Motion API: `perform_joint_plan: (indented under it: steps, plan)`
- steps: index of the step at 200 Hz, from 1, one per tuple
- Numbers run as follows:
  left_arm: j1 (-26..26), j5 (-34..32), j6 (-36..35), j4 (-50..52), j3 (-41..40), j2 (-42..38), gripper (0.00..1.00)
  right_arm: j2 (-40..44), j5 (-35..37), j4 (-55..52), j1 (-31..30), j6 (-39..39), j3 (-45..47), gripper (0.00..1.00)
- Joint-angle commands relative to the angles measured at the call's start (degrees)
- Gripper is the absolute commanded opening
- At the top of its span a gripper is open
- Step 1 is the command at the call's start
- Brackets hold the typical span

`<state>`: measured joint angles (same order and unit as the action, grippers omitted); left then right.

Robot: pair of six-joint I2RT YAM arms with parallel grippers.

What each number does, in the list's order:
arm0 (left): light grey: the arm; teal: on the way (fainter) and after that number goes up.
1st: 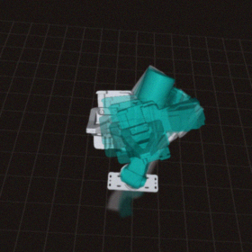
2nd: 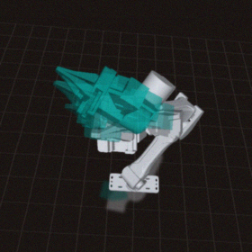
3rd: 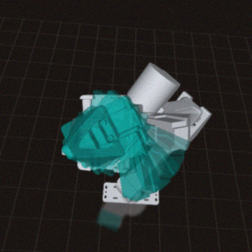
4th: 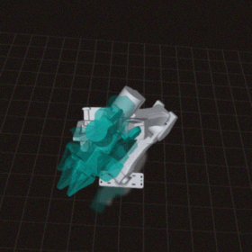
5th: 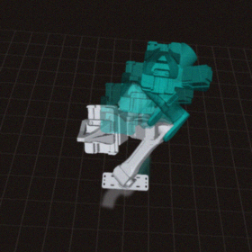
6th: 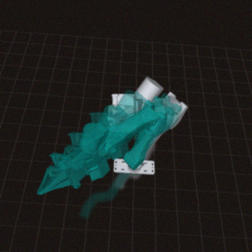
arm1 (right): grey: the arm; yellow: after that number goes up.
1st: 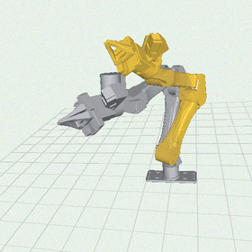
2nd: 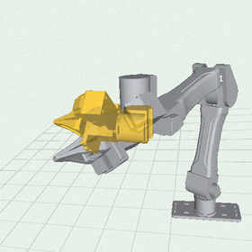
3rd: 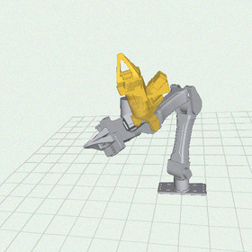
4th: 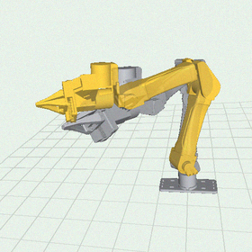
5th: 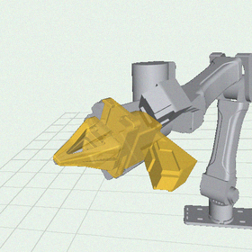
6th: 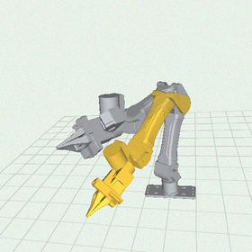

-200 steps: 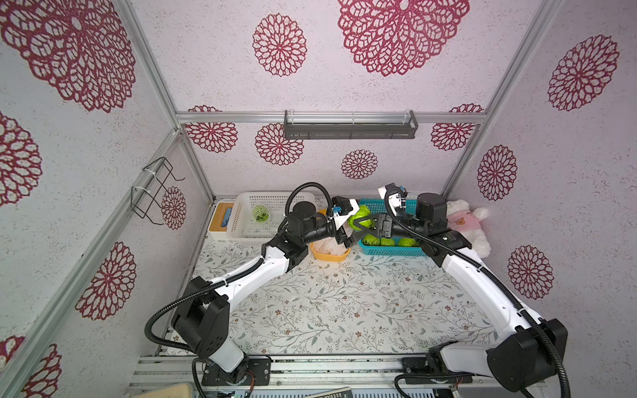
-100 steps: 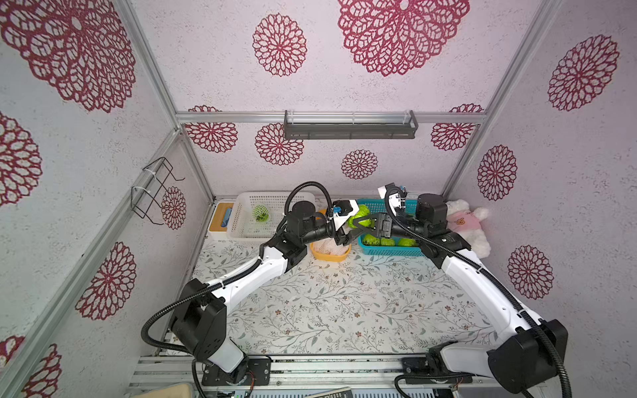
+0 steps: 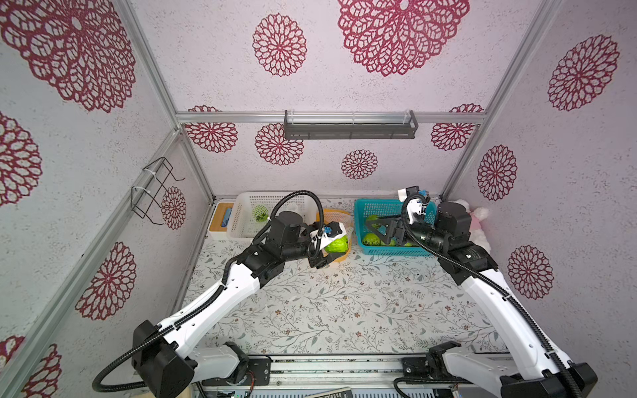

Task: Sleeve custard apples in foam nets
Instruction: Pick up the custard apple from the basket, then place the custard apple at the center of the board.

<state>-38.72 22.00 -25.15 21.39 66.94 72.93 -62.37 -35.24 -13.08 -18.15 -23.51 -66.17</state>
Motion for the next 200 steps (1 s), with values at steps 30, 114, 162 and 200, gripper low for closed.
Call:
perform_joint_plan:
  steps: [30,114,162,200]
  plan:
    - [-7.1,-8.8,-2.2,20.9,-2.9,4.2,0.56,0.4,24.1,-7.6,1.8,1.3,2.1,0.91]
    - [-17.1,-21.7,-3.6,28.4,-2.2,24.0,0.58,3.5,28.1,-7.3,2.0,1.3,4.6,0.9]
    - [-18.4,-20.7,-3.9,25.9,-2.0,27.9,0.65,4.0,28.7,-6.9,2.1,1.9,5.2,0.91]
    - [-18.9,-20.8,-3.9,25.4,-2.2,30.4,0.68,4.2,29.0,-6.8,2.1,2.3,5.1,0.91]
